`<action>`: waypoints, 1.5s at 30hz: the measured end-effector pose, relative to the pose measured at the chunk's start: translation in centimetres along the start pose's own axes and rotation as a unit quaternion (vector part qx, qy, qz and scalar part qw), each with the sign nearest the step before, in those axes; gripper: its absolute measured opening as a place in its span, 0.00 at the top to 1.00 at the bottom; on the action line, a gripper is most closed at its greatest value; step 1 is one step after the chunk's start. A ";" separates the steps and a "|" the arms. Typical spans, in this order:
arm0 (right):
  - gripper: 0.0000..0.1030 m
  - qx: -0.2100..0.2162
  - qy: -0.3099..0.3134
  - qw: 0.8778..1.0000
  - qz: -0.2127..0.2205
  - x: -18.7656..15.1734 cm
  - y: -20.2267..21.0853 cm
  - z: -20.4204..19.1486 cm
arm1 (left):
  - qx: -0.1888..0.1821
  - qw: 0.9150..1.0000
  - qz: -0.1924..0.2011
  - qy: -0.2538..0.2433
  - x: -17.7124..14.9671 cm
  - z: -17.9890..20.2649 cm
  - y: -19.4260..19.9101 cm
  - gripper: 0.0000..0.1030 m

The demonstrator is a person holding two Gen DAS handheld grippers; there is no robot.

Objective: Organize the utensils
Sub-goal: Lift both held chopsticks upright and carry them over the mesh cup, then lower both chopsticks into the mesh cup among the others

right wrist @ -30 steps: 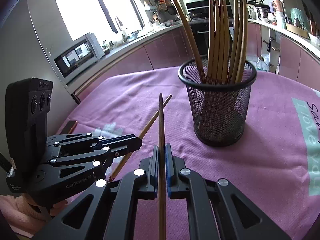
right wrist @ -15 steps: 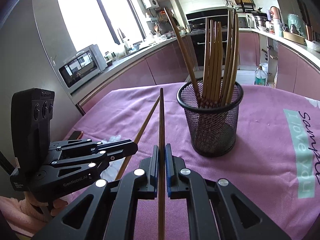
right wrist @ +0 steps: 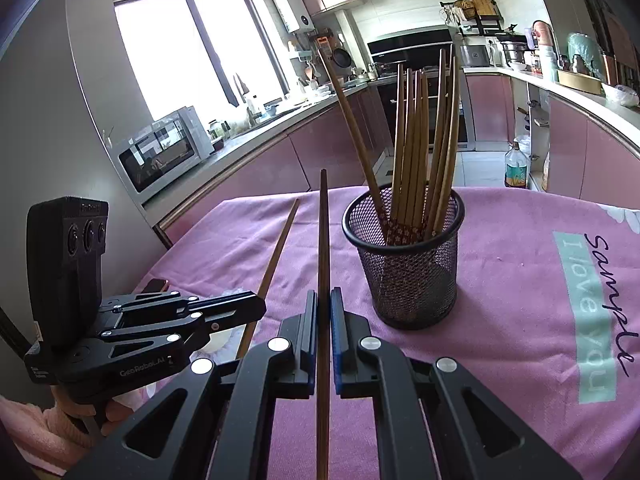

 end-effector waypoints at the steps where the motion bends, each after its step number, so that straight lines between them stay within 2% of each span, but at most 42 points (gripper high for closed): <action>1: 0.95 0.000 0.000 1.000 0.002 0.1 0.1 0.0 | -0.001 1.000 0.001 0.000 0.1 0.0 0.1 0.93; 16: 0.95 -0.007 0.006 0.999 0.035 2.0 1.4 0.1 | -0.021 0.999 0.028 0.002 1.6 0.4 2.2 0.93; 45: 0.95 -0.017 0.036 0.993 0.115 7.9 5.9 0.0 | -0.047 0.991 0.127 -0.011 9.2 1.5 7.6 0.93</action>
Point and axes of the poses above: each gripper's, at about its wrist camera, not at the fingertips, and y roughly against the way its jaws point, z to its right, x to its top, the point moved 5 cm from there along -y, roughly the way its jaws point, and after that the axes turned 1 degree about -y, right-handed, at the moved point
